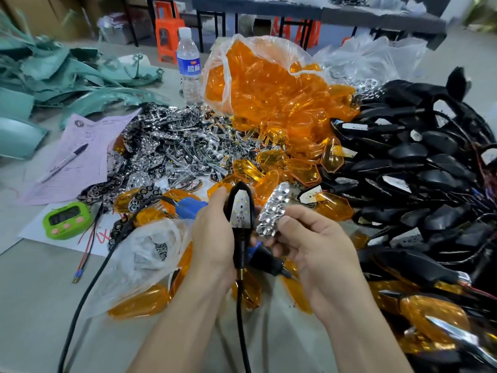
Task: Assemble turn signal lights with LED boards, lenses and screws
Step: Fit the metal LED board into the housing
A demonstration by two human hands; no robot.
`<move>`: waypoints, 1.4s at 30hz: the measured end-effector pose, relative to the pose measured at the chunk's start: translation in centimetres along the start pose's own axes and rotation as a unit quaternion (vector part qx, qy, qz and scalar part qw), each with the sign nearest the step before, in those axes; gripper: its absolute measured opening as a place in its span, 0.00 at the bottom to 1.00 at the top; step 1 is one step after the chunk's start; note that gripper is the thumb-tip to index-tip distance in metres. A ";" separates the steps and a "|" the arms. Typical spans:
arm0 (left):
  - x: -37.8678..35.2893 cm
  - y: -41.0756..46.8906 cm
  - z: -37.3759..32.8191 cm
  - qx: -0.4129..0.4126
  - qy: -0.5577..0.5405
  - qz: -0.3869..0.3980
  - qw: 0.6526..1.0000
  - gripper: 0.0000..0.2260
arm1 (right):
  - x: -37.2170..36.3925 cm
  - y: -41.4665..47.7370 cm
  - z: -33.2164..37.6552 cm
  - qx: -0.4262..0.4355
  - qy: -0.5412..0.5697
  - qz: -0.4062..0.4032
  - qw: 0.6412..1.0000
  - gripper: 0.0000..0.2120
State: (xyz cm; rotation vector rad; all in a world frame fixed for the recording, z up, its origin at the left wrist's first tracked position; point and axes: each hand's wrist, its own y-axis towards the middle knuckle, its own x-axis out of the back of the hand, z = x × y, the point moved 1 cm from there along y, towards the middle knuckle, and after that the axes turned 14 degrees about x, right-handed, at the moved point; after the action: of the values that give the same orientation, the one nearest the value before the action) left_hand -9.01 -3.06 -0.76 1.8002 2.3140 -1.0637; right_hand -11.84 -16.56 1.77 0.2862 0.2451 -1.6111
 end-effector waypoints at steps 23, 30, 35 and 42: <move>0.1 -0.6 0.7 -0.199 0.205 -0.105 0.952 0.28 | -2.3 0.0 -0.6 0.140 -0.400 -0.067 0.903 0.08; 0.7 -0.5 -0.1 -0.130 0.210 0.110 0.963 0.20 | -1.4 0.1 -0.5 0.186 -0.395 -0.082 0.896 0.09; 0.9 -0.8 -1.3 -0.145 0.281 0.184 0.931 0.21 | -1.7 -0.6 -0.7 0.218 -0.380 -0.091 0.894 0.08; 0.9 -0.6 -1.2 -0.106 0.184 0.154 0.965 0.12 | -2.4 -0.9 -0.7 0.193 -0.341 -0.018 0.920 0.10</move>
State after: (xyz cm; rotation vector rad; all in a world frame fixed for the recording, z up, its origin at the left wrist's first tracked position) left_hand -9.41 -1.68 0.12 2.3178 2.1070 -0.4512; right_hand -12.61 -14.02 1.86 0.0032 -0.6132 -1.6906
